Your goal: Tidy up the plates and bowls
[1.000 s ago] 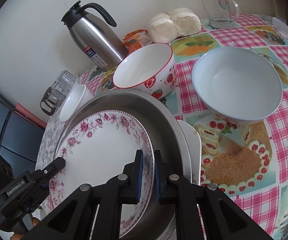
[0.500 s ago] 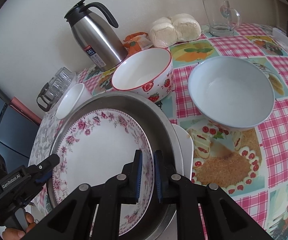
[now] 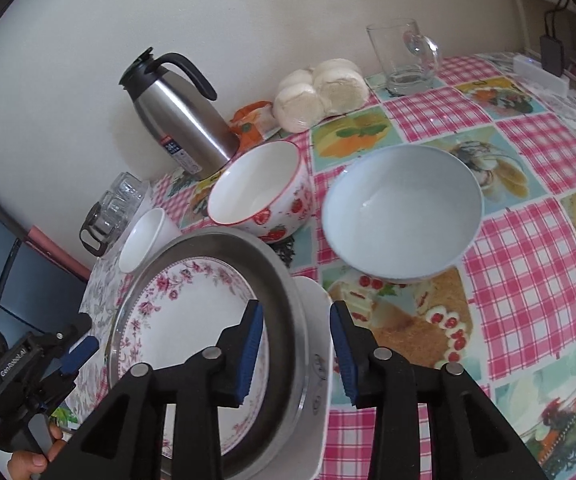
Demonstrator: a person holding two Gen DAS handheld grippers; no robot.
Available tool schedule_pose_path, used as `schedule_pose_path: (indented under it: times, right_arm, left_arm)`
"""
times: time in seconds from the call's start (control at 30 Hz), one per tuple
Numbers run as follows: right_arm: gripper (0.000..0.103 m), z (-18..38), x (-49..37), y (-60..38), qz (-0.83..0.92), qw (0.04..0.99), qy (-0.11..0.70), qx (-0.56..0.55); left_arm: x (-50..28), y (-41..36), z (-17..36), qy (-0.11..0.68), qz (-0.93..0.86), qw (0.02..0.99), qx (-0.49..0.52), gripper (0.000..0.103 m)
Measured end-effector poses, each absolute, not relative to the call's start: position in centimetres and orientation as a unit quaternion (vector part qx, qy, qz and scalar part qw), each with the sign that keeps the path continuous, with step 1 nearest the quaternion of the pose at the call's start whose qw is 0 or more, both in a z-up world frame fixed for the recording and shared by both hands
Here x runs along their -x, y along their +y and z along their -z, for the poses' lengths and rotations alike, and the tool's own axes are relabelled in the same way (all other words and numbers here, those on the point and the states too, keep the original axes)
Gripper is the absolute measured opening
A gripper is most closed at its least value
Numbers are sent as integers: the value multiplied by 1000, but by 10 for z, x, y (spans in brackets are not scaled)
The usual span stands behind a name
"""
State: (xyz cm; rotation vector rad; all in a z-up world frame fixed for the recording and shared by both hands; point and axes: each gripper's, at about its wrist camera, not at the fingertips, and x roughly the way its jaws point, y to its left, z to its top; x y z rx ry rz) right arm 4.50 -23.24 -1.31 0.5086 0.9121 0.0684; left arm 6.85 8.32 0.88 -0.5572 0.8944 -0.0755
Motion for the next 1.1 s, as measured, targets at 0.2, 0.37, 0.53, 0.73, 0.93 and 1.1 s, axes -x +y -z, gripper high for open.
schedule_pose_path:
  times: [0.2, 0.37, 0.53, 0.73, 0.93, 1.1]
  right_arm:
    - [38, 27, -43, -237, -42, 853, 454, -255]
    - [35, 37, -45, -235, -48, 841, 468, -266]
    - [24, 35, -46, -230, -59, 844, 467, -259]
    - [12, 33, -46, -225, -72, 846, 465, -249]
    - [12, 29, -44, -228, -73, 847, 463, -248]
    - [12, 22, -41, -235, -71, 849, 465, -241]
  left_arm:
    - [-69, 97, 10, 457, -11, 843, 284, 56]
    - [-67, 105, 24, 471, -20, 827, 306, 56]
    - [-68, 105, 31, 482, -10, 817, 317, 44]
    - [-69, 98, 36, 497, 5, 811, 310, 16]
    - [-71, 89, 34, 515, 2, 812, 275, 14]
    - [-71, 78, 37, 542, 14, 800, 258, 14]
